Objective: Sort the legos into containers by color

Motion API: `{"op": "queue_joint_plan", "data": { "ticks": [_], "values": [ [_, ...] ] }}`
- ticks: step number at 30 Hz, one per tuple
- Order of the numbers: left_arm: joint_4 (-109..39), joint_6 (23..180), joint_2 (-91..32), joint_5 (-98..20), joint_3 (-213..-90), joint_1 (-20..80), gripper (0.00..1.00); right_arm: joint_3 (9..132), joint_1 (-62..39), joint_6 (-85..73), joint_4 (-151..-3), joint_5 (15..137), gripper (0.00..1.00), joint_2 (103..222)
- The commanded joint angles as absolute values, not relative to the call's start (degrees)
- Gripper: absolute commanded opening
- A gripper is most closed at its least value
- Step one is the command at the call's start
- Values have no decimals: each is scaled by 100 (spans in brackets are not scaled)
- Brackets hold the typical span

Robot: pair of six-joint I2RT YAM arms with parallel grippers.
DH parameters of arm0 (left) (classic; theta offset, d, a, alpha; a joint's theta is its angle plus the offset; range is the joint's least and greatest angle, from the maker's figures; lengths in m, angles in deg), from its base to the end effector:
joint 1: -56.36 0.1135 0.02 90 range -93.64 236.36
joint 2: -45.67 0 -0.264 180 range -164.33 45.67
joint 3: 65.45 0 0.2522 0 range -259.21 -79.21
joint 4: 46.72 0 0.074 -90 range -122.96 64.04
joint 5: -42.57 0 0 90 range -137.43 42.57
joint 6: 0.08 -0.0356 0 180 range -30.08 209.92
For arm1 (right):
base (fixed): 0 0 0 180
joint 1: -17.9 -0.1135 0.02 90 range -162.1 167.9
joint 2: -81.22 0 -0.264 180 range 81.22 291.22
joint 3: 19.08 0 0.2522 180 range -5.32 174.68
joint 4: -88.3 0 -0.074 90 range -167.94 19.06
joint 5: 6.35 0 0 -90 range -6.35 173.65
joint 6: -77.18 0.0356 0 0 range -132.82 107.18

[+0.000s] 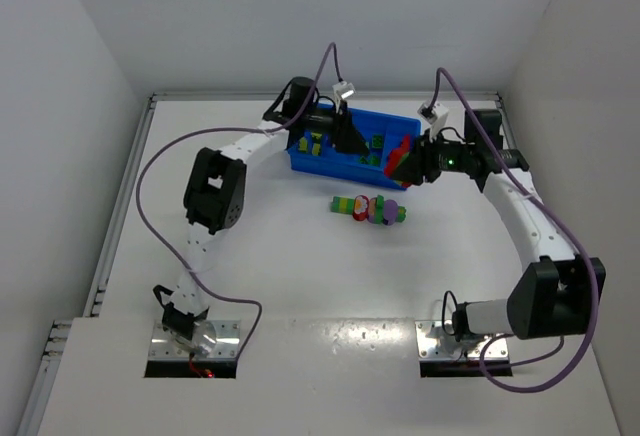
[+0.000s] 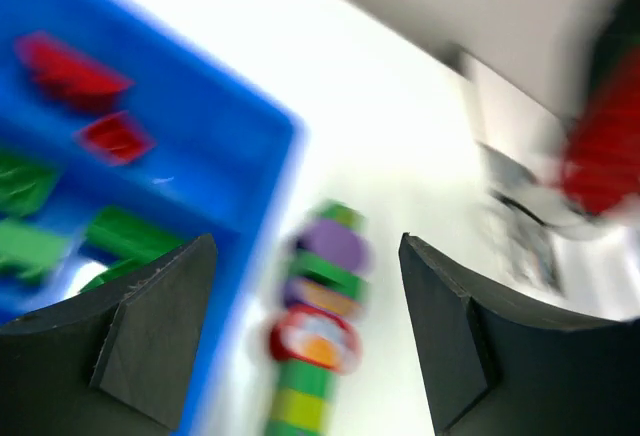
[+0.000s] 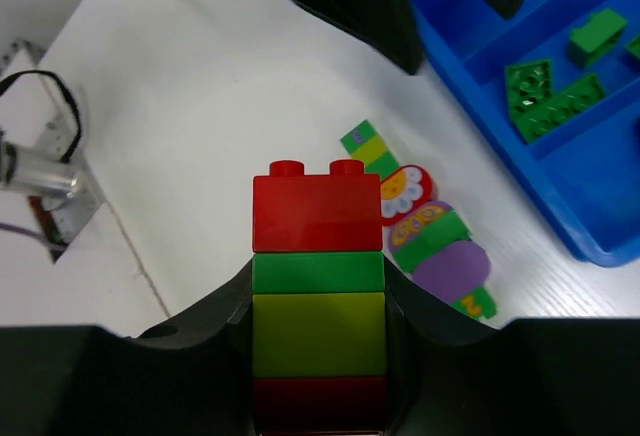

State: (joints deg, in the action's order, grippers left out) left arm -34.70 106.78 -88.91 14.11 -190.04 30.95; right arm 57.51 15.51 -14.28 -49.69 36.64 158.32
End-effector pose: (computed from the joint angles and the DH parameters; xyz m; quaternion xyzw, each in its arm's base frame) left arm 0.4725 -0.2591 0.2237 0.3383 0.6891 -0.5688 0.2952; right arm 0.2844 0.0379 0.3022 -0.1887 0.8336 0.3681 0.3662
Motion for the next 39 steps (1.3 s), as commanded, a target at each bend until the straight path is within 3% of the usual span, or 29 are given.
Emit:
{"op": "queue_joint_plan", "data": {
  "ticks": [1,5,11,21,26,32,37,39],
  "values": [
    [-2942,9943,-7721,3428,-18935,3157,80,6068,1535,-1379,-5263,2838,3,16022],
    [-2865,9897,-7106,4274,-18329,3157,80,6192,1482,-1501,-5315,2205,3,16313],
    [-2865,9967,-6683,4196,-18002,3052,81,6718,1149,-1792,-5140,1870,5,16638],
    [-2865,9914,-6682,3783,-18064,3052,82,6974,622,-1897,-5140,1922,5,16700],
    [-2865,9914,-6735,3906,-18178,3000,72,6974,568,-2030,-5078,2150,5,16700],
    [-2865,9985,-6788,4161,-18230,2947,68,6974,516,-2030,-5192,2326,5,16753],
    [-2865,10037,-6788,4161,-18231,2885,75,7079,516,-2030,-5245,2379,5,16815],
    [-2865,10037,-6788,4161,-18231,2885,73,7079,516,-2030,-5245,2379,5,16815]
  ]
}}
